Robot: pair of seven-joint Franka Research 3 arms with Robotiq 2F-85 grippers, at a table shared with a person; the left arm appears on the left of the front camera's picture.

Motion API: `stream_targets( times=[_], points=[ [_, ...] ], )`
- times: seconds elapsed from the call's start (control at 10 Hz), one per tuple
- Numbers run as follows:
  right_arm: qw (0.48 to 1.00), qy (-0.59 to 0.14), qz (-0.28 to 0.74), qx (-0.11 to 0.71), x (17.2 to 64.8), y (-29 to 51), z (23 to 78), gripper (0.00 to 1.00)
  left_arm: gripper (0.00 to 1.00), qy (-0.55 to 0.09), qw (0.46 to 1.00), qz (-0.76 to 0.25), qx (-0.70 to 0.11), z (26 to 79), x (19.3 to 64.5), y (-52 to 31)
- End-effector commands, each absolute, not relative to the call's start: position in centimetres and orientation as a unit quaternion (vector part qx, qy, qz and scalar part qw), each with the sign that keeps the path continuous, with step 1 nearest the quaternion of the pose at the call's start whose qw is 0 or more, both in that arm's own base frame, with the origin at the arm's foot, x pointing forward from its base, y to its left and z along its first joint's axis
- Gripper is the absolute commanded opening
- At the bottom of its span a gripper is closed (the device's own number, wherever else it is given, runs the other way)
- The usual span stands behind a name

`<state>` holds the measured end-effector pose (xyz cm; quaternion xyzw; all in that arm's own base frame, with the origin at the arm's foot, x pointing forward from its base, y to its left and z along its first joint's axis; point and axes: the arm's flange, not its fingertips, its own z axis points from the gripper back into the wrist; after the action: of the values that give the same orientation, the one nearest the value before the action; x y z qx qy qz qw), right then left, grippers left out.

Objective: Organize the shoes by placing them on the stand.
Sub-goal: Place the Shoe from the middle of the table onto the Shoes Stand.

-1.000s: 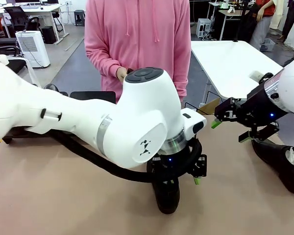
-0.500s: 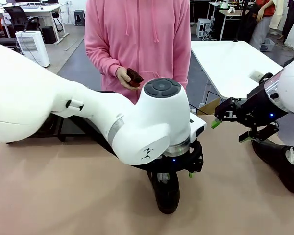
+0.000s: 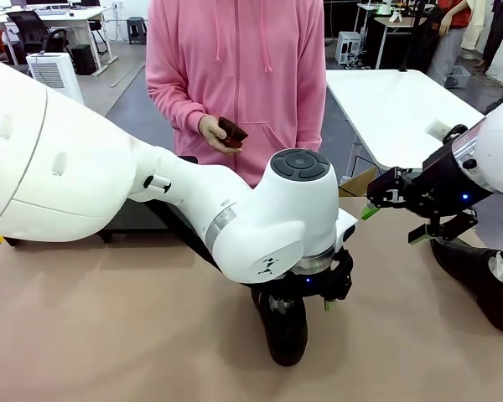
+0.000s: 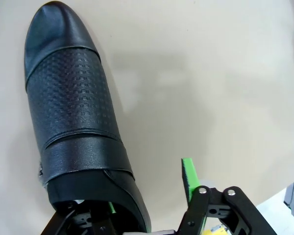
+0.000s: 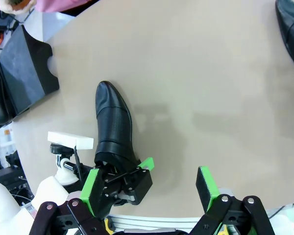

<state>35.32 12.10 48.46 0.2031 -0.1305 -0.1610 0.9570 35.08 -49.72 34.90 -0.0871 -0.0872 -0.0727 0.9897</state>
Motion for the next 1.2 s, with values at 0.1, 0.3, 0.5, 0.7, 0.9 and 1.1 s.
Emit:
stream_targets(
  times=[0.1, 0.3, 0.5, 0.7, 0.9, 1.1],
  points=[
    [0.957, -0.129, -0.158, 0.206, 35.4, 12.1, 48.4, 1.0, 0.43, -0.1, 0.991, -0.062, -0.062, 35.5, 35.0, -50.1],
    [0.957, -0.129, -0.158, 0.206, 35.4, 12.1, 48.4, 1.0, 0.22, -0.093, 0.993, -0.055, -0.052, 35.5, 35.3, -49.6],
    [0.957, -0.129, -0.158, 0.206, 35.4, 12.1, 48.4, 1.0, 0.0, -0.097, 0.993, -0.054, -0.048, 35.6, 35.4, -48.9],
    [0.957, -0.129, -0.158, 0.206, 35.4, 12.1, 48.4, 1.0, 0.0, -0.092, 0.993, -0.055, -0.045, 35.3, 35.6, -48.3],
    [0.957, -0.129, -0.158, 0.206, 35.4, 12.1, 48.4, 1.0, 0.0, -0.081, 0.992, -0.082, -0.058, 36.1, 34.9, -47.3],
    [0.957, -0.129, -0.158, 0.206, 35.4, 12.1, 48.4, 1.0, 0.0, -0.084, 0.987, -0.113, -0.083, 39.0, 33.1, -44.8]
  ],
)
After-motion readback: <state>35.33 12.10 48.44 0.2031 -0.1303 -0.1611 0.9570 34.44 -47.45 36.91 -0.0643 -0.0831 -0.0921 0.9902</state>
